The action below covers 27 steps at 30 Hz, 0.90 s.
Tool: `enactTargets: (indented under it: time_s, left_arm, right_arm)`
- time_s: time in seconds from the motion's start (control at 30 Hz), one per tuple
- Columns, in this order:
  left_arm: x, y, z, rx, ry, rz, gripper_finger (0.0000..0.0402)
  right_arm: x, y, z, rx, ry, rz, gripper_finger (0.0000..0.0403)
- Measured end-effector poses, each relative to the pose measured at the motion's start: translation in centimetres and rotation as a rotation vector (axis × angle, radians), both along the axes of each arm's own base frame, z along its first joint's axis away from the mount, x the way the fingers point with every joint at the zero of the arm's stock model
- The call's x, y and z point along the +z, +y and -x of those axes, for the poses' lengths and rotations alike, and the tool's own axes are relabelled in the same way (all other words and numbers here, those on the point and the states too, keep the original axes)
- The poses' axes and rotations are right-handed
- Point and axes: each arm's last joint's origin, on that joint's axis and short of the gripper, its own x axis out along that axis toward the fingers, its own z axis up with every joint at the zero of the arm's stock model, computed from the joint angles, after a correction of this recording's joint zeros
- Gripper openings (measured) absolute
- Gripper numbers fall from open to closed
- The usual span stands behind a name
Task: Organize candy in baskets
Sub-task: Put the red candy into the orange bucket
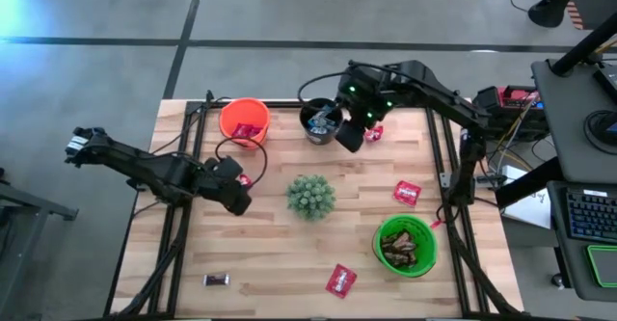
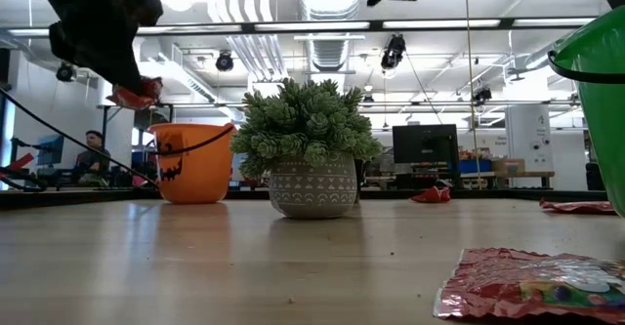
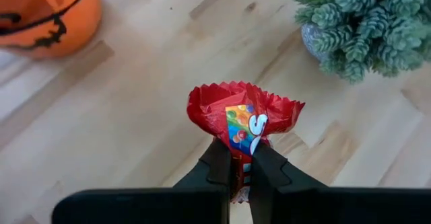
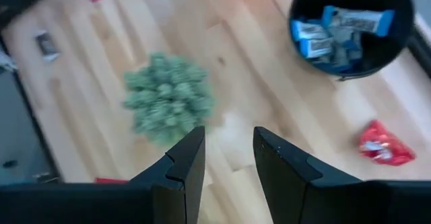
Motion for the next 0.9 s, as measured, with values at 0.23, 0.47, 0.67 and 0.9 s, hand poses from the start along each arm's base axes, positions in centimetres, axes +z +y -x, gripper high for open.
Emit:
enactTargets:
  time_s: [0.23,0.47,0.67,0.9]
  left_arm:
    - [0.9,0.2,-0.3,-0.105,-0.077,-0.122,0.0]
    - [2.3,0.7,-0.3,-0.129,-0.201,-0.154,0.0]
    - [3.1,2.2,0.2,0.022,-0.247,-0.284,0.0]
    - [3.6,5.1,0.5,0.163,-0.241,-0.33,0.0]
  right_arm:
    - [1.5,3.1,1.0,0.076,-0.049,0.006,0.0118]
    - [0.7,4.6,-0.1,0.126,-0.012,0.104,0.0118]
    - [-0.5,4.4,-1.4,0.139,0.029,0.113,0.0118]
    - [-1.4,4.3,-2.4,0.201,0.052,0.142,0.0118]
